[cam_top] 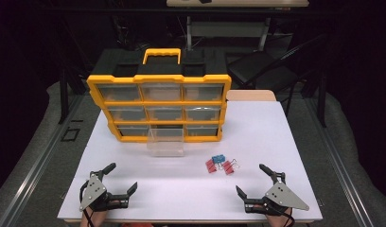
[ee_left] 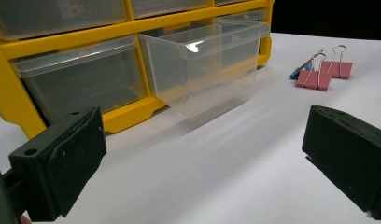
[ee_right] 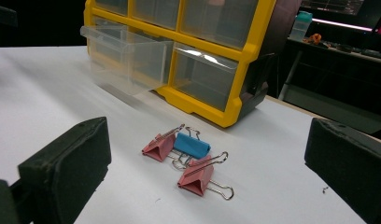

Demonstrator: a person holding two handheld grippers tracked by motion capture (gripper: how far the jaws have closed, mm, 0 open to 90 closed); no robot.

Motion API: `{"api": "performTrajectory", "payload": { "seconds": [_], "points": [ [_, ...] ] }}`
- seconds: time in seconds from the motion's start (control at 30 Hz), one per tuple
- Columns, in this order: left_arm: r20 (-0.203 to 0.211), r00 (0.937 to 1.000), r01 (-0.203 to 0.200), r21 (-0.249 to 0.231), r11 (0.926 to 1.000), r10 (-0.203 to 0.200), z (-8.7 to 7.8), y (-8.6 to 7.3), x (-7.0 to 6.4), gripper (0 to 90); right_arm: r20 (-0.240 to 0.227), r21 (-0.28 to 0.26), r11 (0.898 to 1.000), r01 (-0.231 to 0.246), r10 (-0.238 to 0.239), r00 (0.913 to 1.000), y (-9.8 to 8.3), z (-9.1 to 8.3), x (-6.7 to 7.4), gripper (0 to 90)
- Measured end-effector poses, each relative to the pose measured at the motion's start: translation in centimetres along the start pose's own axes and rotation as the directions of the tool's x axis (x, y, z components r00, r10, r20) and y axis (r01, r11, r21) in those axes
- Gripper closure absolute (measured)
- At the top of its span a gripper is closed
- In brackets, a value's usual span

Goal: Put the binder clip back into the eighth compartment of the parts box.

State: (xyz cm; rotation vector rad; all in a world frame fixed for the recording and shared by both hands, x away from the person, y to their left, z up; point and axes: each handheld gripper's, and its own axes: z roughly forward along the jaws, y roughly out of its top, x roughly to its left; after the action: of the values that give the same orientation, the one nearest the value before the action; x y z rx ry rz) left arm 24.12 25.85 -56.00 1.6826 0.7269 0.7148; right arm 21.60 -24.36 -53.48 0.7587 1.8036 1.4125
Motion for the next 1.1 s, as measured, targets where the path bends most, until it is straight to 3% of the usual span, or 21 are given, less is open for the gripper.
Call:
{"api": "performTrajectory", "payload": {
  "seconds": [0.57,1.1],
  "points": [
    [0.0,1.0,-0.002,0.005,1.0,0.002,0.1,0.0,0.1,0.0,-0.002,0.069,0.998,-0.002,0.002,1.0,0.0,0.8,0.0,0.0],
    [0.002,1.0,-0.003,0.01,0.9999,0.003,0.3,0.0,0.0,0.0,-0.011,0.154,0.987,-0.047,0.05,0.9987,0.1,2.9,-0.2,0.0]
  ]
}}
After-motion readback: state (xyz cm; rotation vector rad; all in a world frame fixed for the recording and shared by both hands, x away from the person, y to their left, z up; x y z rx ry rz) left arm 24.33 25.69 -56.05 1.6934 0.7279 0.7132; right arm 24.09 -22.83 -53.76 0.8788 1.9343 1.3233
